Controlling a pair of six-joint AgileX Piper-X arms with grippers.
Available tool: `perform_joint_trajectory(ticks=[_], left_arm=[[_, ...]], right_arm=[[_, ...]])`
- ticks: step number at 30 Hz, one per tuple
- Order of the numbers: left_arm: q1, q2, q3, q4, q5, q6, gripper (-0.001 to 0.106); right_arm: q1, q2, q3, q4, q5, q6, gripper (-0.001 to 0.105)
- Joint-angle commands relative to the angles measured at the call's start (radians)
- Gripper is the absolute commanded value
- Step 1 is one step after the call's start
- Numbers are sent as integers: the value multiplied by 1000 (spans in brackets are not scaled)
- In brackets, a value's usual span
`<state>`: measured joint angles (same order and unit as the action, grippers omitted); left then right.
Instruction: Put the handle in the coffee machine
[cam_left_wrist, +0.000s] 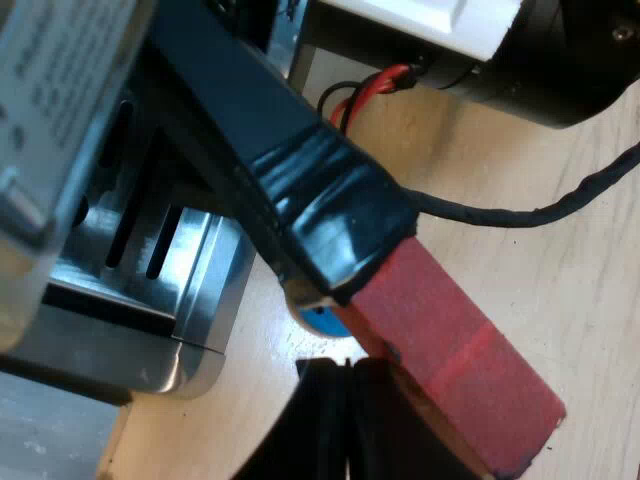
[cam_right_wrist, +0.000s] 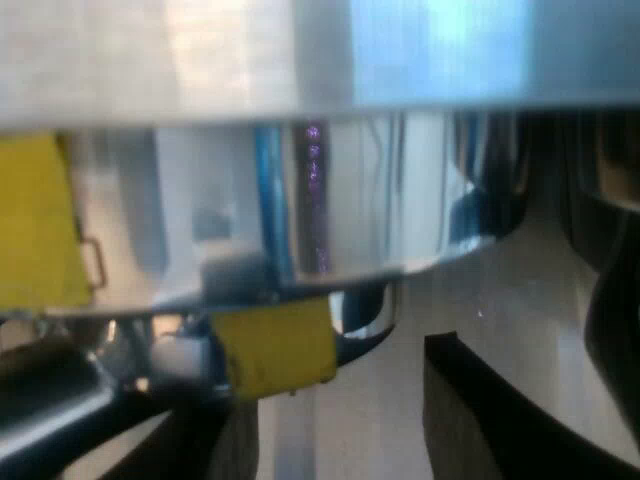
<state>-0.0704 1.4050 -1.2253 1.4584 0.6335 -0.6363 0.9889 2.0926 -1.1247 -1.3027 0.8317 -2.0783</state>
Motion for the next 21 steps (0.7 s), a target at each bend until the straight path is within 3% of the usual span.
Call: perform_joint_trajectory(ticks=[1,12,21], left_arm=[[-51,-2,2,61,81,7,1],[-13,-8,2,75,75,13,1],[-13,-8,2,75,75,17,1]], right_arm=[[3,-50,-25,-54,-71,-6,43],[6,-50,-25,78,-71,3,43],[18,-84,-11,320,-89,101,43]])
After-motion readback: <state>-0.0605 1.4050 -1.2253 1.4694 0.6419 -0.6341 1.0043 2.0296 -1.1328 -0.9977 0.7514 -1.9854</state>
